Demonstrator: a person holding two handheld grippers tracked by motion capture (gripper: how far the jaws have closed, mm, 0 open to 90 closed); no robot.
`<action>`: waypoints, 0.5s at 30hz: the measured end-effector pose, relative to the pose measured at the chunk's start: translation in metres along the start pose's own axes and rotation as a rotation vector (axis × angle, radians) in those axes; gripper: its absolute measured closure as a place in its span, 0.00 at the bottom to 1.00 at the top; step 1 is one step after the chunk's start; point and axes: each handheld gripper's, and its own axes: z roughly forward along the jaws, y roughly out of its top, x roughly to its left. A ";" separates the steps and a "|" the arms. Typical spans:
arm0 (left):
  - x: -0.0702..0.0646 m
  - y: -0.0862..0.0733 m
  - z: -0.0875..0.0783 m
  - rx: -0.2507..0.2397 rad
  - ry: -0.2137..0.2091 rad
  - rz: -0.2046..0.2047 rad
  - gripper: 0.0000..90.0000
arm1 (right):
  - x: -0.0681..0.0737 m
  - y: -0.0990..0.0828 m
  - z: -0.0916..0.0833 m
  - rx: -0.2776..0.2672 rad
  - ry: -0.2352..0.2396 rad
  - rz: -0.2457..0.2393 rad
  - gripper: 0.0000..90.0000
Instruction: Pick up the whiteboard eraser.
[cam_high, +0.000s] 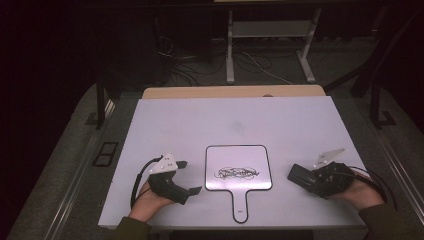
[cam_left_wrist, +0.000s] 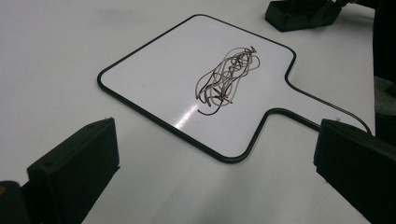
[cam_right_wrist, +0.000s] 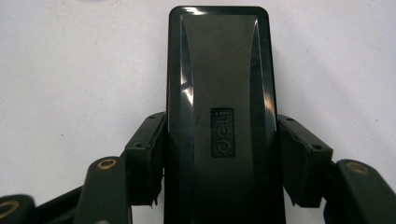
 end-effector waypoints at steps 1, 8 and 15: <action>0.000 0.000 0.000 0.000 0.000 0.000 0.00 | 0.000 0.000 0.000 0.000 0.000 0.000 0.42; 0.000 0.000 -0.001 0.002 0.000 0.003 0.00 | 0.001 0.001 0.000 0.007 -0.009 -0.003 0.42; 0.000 0.000 -0.001 0.004 -0.002 0.004 0.00 | 0.000 0.003 0.000 0.015 -0.010 0.009 0.43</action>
